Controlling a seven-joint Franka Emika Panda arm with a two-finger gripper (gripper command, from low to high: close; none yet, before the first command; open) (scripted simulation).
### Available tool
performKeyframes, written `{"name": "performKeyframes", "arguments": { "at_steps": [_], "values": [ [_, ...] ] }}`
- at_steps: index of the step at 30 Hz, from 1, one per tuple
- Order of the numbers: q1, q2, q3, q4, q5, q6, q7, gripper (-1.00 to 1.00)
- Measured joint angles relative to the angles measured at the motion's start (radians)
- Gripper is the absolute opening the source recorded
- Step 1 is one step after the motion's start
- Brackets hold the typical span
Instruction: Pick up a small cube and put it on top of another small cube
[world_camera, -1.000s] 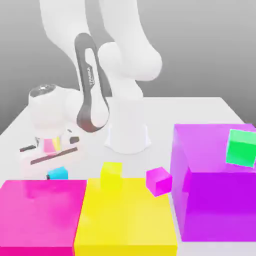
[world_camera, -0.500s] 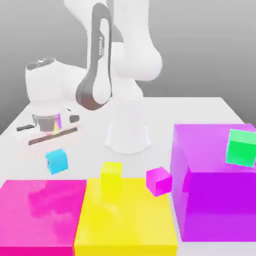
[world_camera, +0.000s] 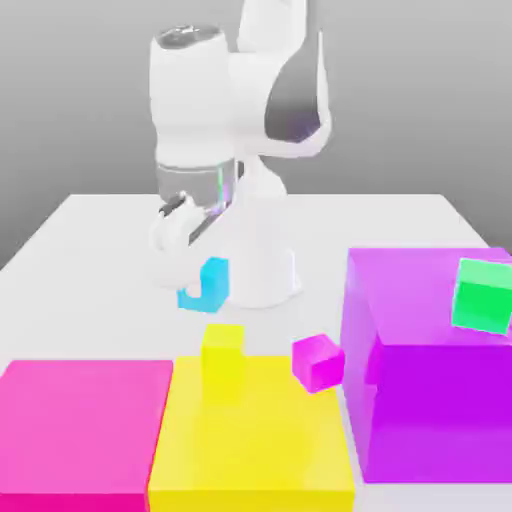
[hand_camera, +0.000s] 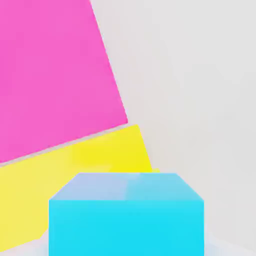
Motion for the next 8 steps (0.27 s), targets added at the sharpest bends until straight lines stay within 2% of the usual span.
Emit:
{"name": "performKeyframes", "arguments": {
  "at_steps": [4,5,8],
  "values": [
    [-0.002,0.125,0.019,-0.030,0.001,0.154,0.002,-1.00],
    [-0.002,0.153,0.022,-0.037,0.001,0.190,0.002,1.00],
    [-0.002,0.153,0.022,-0.037,0.001,0.190,0.002,1.00]
  ]
}}
